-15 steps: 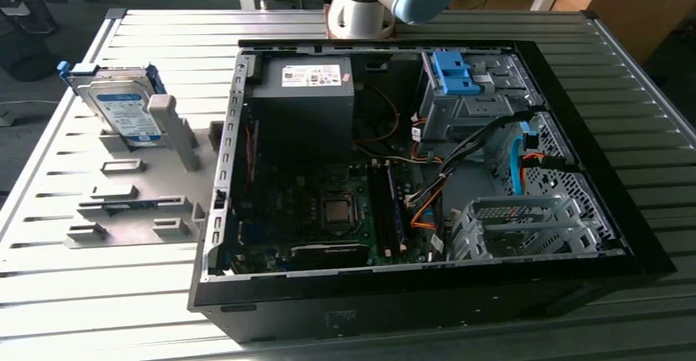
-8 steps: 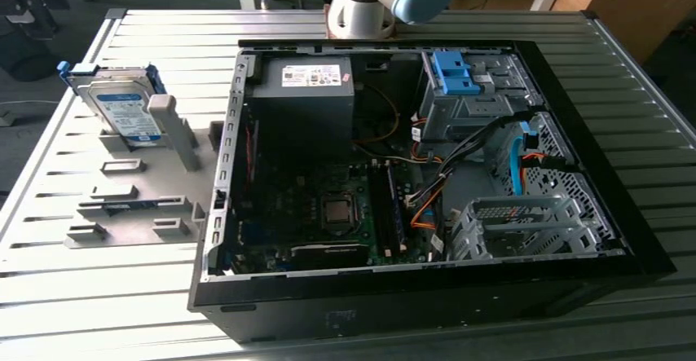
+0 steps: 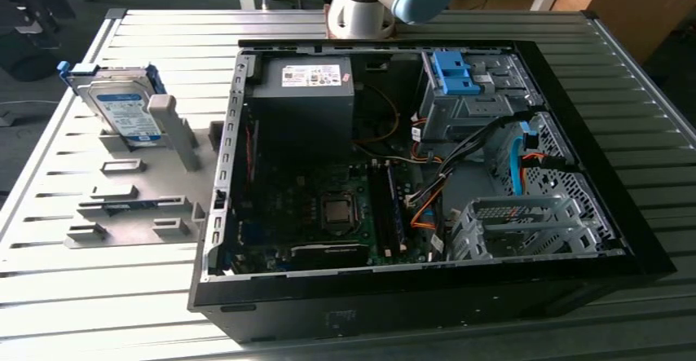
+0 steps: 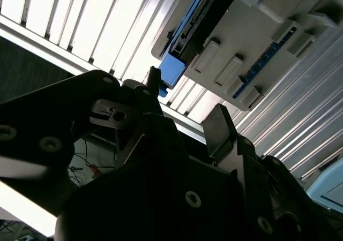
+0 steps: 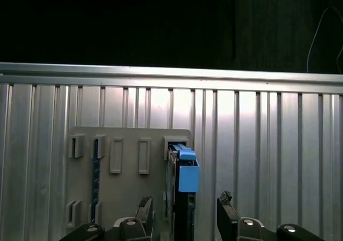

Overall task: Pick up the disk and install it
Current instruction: 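Pick up the disk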

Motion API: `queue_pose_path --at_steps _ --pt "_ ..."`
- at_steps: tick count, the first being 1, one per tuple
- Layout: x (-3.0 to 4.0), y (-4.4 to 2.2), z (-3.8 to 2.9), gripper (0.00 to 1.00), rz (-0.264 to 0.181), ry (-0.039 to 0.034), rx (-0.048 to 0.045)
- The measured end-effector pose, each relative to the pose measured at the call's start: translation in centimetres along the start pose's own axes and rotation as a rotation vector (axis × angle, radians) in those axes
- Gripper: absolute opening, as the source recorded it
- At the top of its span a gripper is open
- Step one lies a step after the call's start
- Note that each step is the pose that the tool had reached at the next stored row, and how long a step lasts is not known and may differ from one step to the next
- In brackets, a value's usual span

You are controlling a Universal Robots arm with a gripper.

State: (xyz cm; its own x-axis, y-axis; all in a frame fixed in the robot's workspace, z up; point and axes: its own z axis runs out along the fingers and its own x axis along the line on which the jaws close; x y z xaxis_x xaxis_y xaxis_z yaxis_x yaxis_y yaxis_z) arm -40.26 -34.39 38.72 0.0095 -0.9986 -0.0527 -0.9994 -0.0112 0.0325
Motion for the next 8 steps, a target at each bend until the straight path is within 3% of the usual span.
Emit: queue_pose_path --at_steps 8 --pt "0.01 -0.01 0.25 0.59 0.000 -0.0002 0.0002"
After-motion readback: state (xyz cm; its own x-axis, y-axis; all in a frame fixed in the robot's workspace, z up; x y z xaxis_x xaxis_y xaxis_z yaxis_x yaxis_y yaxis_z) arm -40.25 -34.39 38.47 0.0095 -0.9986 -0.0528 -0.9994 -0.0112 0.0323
